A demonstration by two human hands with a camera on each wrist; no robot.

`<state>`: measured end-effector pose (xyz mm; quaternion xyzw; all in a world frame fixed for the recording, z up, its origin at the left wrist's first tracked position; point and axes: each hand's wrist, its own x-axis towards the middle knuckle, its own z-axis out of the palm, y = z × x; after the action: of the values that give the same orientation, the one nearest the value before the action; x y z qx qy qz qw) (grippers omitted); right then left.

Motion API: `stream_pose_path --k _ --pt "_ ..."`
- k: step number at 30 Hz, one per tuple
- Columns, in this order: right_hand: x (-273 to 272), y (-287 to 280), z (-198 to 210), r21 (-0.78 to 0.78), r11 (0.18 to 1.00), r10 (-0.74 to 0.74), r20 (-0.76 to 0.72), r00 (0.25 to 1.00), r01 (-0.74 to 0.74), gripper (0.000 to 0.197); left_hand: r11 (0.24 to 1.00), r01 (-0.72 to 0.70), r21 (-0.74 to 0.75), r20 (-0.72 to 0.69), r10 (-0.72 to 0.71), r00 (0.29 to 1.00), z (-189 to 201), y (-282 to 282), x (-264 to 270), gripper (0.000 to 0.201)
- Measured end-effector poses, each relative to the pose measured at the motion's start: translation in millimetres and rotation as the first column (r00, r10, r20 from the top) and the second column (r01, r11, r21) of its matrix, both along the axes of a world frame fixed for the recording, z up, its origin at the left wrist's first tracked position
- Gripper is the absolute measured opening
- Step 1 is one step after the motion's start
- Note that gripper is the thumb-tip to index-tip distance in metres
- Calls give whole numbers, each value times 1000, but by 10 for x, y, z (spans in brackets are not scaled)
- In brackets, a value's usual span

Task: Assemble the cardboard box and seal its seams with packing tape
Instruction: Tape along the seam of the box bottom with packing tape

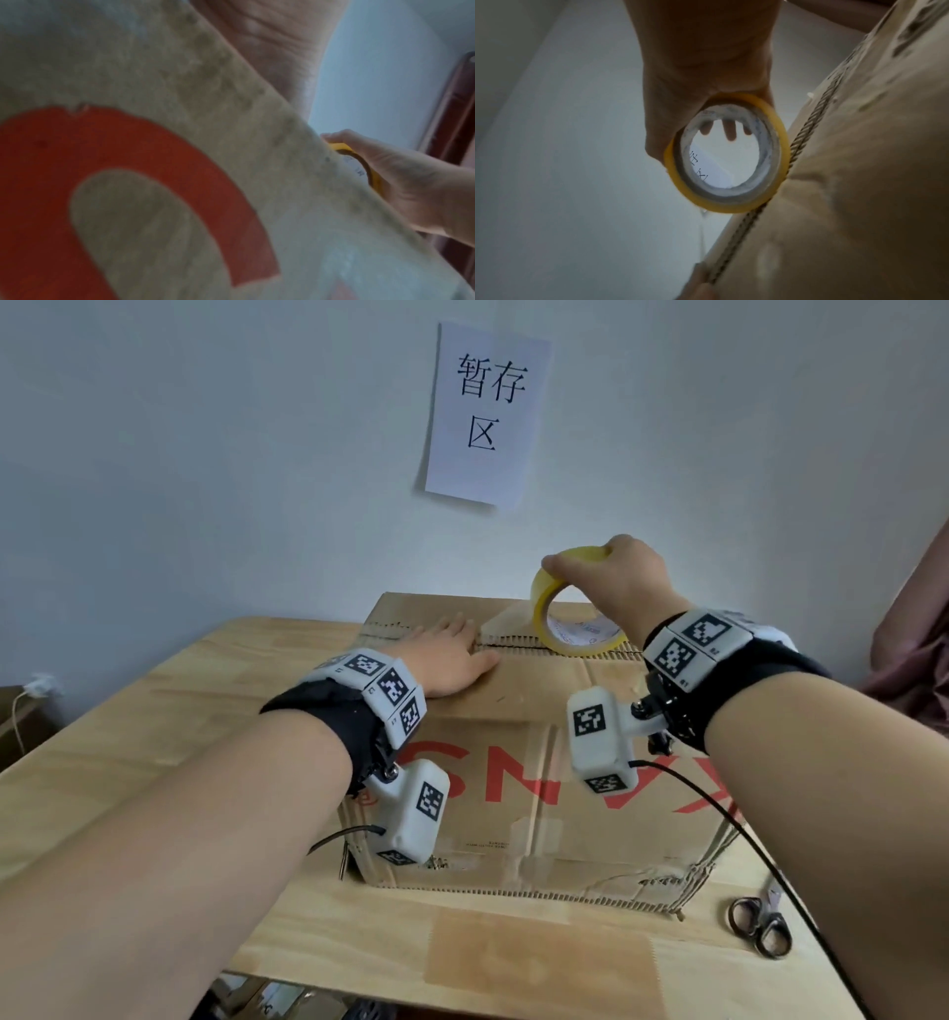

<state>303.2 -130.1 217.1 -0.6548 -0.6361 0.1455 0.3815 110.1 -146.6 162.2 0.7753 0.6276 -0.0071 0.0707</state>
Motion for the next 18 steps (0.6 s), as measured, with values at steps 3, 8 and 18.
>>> stream_pose_path --k 3,8,18 --pt "-66 -35 202 22 1000 -12 160 987 8 41 999 22 -28 -21 -22 1000 39 -43 1 65" --pt "-67 -73 247 -21 1000 -12 306 952 19 38 998 28 -52 -28 -29 999 75 -98 12 64" --pt "47 -48 21 3 994 -94 508 856 107 60 990 6 -138 -113 -22 993 151 -75 95 62"
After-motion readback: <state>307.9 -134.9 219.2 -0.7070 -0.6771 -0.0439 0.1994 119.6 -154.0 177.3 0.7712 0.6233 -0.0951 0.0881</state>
